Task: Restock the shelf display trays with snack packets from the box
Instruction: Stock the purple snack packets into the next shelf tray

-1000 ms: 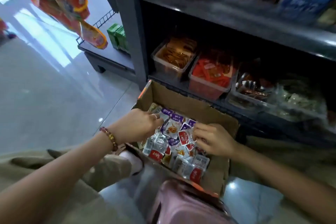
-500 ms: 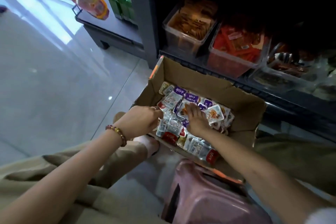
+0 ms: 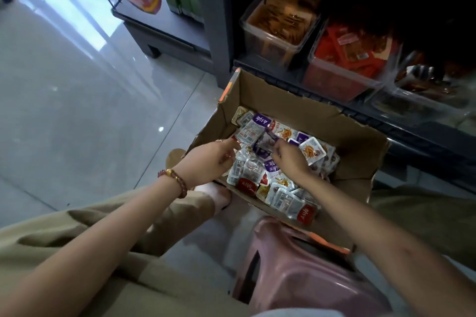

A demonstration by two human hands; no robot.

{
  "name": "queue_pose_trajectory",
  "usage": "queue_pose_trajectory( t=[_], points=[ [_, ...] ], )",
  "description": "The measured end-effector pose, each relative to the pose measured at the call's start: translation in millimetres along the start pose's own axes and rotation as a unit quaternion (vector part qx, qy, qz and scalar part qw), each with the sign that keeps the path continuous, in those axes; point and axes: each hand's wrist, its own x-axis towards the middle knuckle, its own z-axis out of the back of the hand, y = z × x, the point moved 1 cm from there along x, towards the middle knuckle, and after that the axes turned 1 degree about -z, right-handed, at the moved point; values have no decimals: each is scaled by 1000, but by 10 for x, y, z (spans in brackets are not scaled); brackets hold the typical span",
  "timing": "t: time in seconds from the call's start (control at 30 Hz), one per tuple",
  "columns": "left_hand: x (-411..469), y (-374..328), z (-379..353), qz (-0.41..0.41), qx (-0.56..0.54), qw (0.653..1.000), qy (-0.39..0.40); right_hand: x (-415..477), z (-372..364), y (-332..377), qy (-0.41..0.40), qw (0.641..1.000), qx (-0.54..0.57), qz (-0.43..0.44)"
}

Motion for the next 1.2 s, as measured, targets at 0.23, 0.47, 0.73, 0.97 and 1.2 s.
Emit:
queue_pose_trajectory(
  t=[0.23, 0.47, 0.73, 0.97, 1.2],
  points=[
    [-16, -415, -233, 204, -531, 822, -21, -749, 284, 488, 3, 979, 144, 148],
    [33, -337, -209, 235, -372, 892, -104, -841, 241, 271, 92, 966, 212, 115],
    [24, -368, -46, 148, -306, 928, -152, -421, -342, -379, 131, 979, 50, -151],
    [-13, -352, 22, 88, -293, 936, -176, -398, -583, -186, 207, 958, 59, -188],
    [-24, -318, -2, 74, -277, 943, -172, -456, -591, -196, 237, 952, 43, -189]
  ],
)
